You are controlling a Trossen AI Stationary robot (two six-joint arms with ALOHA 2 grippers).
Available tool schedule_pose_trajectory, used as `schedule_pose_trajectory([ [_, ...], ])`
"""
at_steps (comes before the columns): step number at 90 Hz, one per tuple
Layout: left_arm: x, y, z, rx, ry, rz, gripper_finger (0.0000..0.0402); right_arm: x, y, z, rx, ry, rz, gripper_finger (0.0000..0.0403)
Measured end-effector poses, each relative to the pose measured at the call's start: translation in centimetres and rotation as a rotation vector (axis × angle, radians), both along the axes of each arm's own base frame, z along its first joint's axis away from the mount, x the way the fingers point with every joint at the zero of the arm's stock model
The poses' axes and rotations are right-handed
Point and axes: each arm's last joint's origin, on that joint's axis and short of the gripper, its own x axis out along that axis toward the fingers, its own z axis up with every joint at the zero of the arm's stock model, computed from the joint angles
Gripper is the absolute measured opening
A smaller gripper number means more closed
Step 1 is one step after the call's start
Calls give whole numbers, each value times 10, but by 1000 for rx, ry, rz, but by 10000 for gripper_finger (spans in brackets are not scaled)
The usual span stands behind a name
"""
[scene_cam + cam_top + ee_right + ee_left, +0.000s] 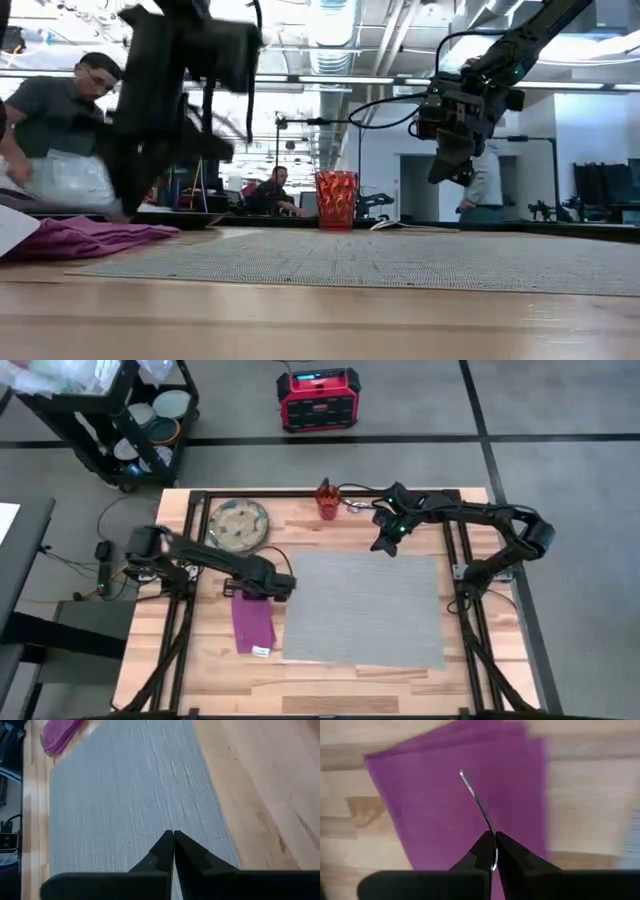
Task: Set table place
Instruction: Put the fork on top of the purple table napkin
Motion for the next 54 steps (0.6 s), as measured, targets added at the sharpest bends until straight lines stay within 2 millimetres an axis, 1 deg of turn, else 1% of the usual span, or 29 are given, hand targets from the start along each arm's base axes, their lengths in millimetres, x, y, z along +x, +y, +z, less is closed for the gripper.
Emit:
schedule_pose_trajectory([
  [12, 12, -3, -8, 6, 89, -28, 0, -1, 0, 0, 2, 7, 2, 0],
  [20, 15, -4, -13, 26, 148, -21, 0, -1, 0, 0, 2, 7, 2, 0],
  [31, 18, -4, -14, 35, 154, -4, 0, -1, 1, -1, 9, 12, -3, 6],
  [41, 22, -4, -13, 37, 118, 10, 0, -1, 1, -1, 13, 17, -4, 26],
  [54, 31, -5, -8, 25, 65, -31, 0, -1, 1, -1, 14, 18, -3, 67],
])
